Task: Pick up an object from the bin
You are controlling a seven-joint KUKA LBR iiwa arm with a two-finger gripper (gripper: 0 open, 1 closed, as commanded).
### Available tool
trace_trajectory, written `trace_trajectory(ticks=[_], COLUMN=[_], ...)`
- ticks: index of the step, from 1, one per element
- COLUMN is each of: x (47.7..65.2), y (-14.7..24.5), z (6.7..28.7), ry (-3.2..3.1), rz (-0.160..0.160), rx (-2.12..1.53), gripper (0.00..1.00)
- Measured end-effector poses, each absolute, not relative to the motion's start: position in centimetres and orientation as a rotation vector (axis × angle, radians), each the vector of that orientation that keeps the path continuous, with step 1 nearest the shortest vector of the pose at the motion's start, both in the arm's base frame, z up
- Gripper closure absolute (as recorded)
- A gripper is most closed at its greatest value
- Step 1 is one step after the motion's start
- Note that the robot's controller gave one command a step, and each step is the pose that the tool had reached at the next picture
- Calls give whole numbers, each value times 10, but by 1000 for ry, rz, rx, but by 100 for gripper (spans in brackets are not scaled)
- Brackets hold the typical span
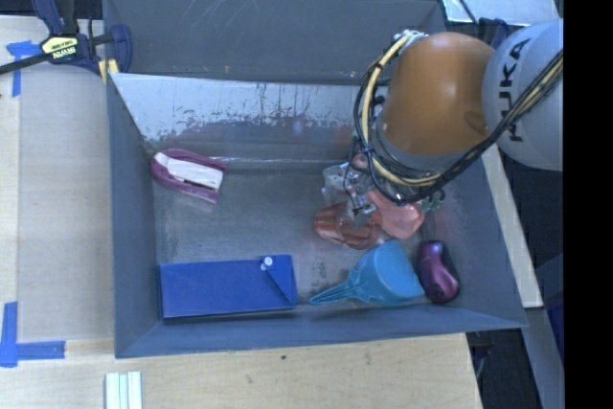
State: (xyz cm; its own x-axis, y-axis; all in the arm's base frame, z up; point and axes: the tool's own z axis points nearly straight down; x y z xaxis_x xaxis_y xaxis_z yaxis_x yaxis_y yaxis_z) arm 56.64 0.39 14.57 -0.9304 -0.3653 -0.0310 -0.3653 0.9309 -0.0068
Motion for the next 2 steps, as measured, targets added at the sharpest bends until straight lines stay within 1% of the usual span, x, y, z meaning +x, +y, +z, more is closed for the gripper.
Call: trace_trajectory(ticks=[1,2], x=[590,579], y=[3,5], z=[186,213], ry=[2967,2978], rz=[-8,-3], rx=[-936,-914], gripper=[100,100])
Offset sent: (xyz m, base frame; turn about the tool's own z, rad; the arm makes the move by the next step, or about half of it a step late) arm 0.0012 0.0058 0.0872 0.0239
